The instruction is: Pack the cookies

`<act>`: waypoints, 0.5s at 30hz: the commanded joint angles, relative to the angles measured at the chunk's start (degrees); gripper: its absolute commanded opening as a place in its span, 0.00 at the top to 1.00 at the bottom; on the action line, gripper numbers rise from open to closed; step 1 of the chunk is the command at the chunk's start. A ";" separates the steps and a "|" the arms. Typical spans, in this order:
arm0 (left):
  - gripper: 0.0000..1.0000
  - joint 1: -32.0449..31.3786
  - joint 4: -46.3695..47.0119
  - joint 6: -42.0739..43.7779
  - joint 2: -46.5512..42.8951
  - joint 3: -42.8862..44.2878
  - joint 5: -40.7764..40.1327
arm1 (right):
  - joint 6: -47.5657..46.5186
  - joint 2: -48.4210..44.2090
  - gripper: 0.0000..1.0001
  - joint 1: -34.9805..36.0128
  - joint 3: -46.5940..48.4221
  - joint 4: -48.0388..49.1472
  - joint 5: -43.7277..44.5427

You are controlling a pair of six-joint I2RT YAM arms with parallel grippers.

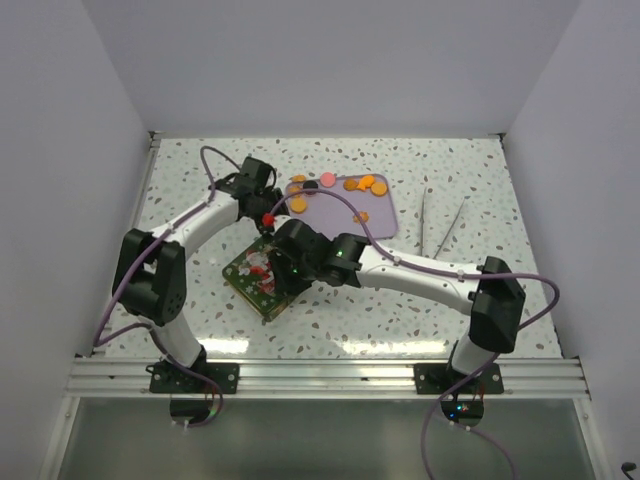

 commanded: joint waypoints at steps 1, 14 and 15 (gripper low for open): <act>0.56 0.23 -2.08 1.26 -2.53 3.71 -1.45 | -0.72 -5.38 0.84 -1.53 -1.50 0.74 3.64; 0.67 1.72 -2.52 2.66 -5.00 1.26 -3.30 | 3.24 -0.91 1.00 -12.79 -6.70 8.38 -5.68; 0.69 1.72 -1.91 2.66 -4.91 0.12 -3.22 | 4.02 -0.38 1.00 -12.70 -7.04 8.82 -5.60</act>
